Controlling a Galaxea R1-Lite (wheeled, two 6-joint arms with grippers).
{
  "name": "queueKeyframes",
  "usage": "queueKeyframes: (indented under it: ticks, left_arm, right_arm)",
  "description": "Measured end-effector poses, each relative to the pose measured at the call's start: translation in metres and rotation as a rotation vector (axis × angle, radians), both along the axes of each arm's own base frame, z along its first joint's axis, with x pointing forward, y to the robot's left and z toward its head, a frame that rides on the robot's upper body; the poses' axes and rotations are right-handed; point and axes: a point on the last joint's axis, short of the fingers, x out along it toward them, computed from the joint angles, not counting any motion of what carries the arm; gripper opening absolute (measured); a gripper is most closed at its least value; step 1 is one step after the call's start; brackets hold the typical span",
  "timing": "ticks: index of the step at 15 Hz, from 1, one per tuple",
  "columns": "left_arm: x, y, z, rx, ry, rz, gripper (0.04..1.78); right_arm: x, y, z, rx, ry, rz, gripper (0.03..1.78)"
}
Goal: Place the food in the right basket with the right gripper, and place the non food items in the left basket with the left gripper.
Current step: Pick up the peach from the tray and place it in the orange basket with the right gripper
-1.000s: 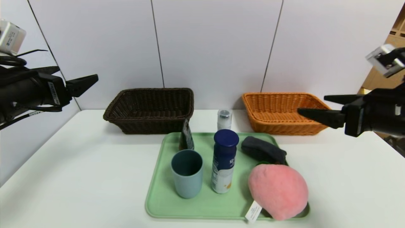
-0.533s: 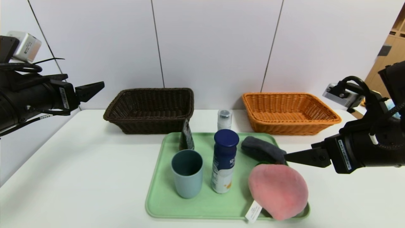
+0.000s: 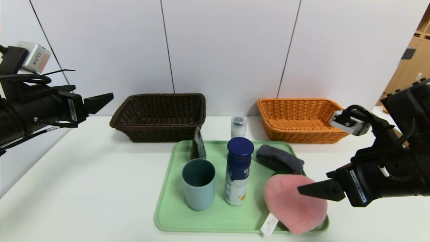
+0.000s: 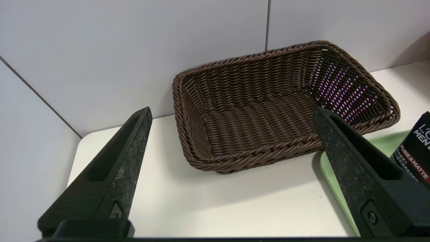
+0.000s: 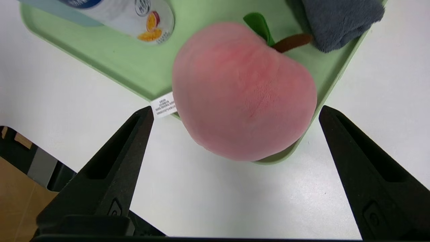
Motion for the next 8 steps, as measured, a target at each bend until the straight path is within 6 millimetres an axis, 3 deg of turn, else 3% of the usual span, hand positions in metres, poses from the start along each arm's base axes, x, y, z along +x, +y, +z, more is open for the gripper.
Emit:
queueKeyframes:
  ticks: [4,8]
  left_arm:
    - [0.003,0.000,-0.002,0.001,-0.013,-0.001,1.69]
    - [0.005,0.000,-0.006,0.001,0.002,-0.001,1.69]
  right_arm:
    - [0.003,0.002,-0.018,-0.027,0.048,0.006,1.70]
    - [0.021,0.012,-0.037,-0.013,0.017,0.009,1.70]
